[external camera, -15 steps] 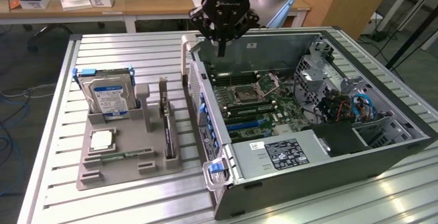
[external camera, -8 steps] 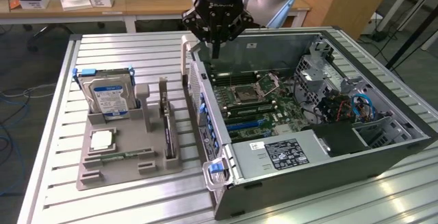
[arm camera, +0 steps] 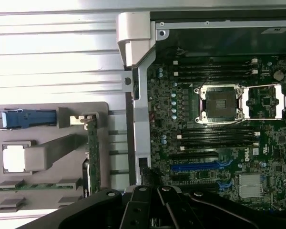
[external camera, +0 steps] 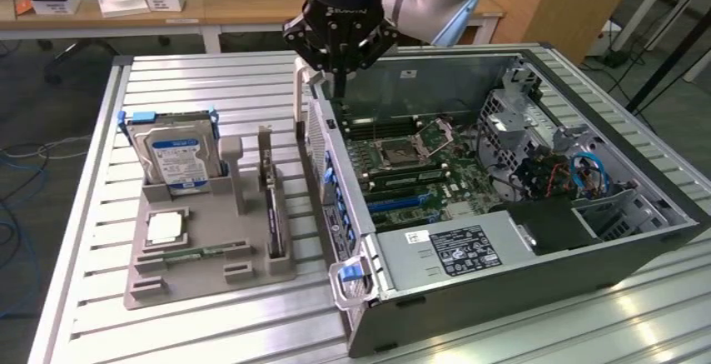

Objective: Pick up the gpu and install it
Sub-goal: 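Reach for the gpu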

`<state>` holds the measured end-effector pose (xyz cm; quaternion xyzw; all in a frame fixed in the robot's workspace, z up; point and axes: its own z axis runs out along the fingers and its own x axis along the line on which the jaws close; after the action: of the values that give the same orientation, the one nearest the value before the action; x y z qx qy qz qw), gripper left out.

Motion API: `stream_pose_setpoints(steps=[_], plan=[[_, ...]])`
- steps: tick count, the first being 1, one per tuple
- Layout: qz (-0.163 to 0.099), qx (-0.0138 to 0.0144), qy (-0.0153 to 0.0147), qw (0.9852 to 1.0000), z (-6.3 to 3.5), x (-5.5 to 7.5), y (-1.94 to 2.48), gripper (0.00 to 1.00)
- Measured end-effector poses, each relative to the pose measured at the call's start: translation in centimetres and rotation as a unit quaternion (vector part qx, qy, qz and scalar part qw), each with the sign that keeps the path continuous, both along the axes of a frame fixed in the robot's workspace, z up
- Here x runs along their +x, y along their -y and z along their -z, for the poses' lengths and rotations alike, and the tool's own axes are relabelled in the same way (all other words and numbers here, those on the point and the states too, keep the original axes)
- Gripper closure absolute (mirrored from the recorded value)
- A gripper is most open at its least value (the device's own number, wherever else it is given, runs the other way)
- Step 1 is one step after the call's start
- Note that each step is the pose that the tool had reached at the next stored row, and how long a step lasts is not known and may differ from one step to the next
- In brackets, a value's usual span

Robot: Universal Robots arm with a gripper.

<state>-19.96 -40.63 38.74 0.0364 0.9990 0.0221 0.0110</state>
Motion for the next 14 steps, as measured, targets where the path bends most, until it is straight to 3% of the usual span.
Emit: stream_pose_setpoints(steps=[14], plan=[[0.0,0.0,-0.0004,1.0,0.17,-2.7,0.3,0.89]])
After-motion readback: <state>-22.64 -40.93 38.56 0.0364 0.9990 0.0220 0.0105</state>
